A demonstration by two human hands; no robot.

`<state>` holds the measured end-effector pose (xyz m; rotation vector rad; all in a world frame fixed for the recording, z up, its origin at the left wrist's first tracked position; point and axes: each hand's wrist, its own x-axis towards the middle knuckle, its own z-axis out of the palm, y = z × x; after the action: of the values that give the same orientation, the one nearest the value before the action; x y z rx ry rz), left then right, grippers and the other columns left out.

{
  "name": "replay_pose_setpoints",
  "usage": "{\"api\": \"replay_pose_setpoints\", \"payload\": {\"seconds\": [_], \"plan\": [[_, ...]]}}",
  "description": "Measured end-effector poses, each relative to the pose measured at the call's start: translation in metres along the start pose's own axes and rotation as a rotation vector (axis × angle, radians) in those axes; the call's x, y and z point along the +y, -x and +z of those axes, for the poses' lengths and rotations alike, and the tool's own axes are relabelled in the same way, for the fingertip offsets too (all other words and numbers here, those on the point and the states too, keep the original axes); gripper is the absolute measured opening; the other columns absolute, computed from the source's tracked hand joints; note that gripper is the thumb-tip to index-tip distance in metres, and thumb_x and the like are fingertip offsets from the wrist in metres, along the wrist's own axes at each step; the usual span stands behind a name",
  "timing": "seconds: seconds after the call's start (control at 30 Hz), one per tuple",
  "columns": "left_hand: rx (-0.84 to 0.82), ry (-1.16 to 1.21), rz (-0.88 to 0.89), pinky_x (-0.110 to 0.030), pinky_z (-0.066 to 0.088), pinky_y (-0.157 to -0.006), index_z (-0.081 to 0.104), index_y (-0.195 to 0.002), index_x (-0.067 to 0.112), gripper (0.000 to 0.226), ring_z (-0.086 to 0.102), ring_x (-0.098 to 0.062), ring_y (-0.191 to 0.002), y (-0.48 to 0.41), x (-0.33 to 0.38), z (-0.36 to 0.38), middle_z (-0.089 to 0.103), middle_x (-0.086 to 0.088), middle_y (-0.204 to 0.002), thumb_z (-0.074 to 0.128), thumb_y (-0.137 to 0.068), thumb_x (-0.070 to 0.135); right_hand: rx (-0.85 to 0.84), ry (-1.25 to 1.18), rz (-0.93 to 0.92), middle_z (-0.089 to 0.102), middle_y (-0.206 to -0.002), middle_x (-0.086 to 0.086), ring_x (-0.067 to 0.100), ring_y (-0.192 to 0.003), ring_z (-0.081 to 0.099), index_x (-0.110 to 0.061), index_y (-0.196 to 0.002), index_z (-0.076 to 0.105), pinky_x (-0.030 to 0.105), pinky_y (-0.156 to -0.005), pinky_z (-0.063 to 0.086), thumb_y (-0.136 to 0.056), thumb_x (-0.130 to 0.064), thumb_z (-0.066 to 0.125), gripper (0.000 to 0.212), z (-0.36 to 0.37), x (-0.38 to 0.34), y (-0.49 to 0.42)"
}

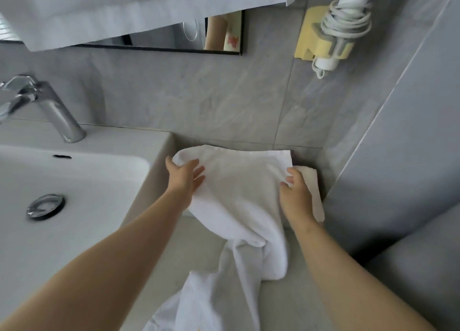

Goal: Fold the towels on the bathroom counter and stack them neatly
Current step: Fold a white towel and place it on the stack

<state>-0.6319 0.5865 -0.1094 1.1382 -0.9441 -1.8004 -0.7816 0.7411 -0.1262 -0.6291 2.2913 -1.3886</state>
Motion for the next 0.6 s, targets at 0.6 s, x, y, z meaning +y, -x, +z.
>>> {"api": "replay_pose_setpoints", "payload": {"seconds": [0.6], "plan": [[-0.233,-0.998,0.146,-0.025,0.039,-0.090,0.058,-0.113,0.020,0.034,0.050,-0.017,-0.108,0.135,-0.108,-0.083,0.050,0.001,-0.112,0.066,-0.085,0.035,-0.006,-0.163,0.437,0.064,-0.097,0.011,0.031,-0.088,0.062,-0.012,-0.105,0.052,0.049,-0.084,0.053,-0.081,-0.013,0.053,0.024,0.025,0.097,0.157]]}}
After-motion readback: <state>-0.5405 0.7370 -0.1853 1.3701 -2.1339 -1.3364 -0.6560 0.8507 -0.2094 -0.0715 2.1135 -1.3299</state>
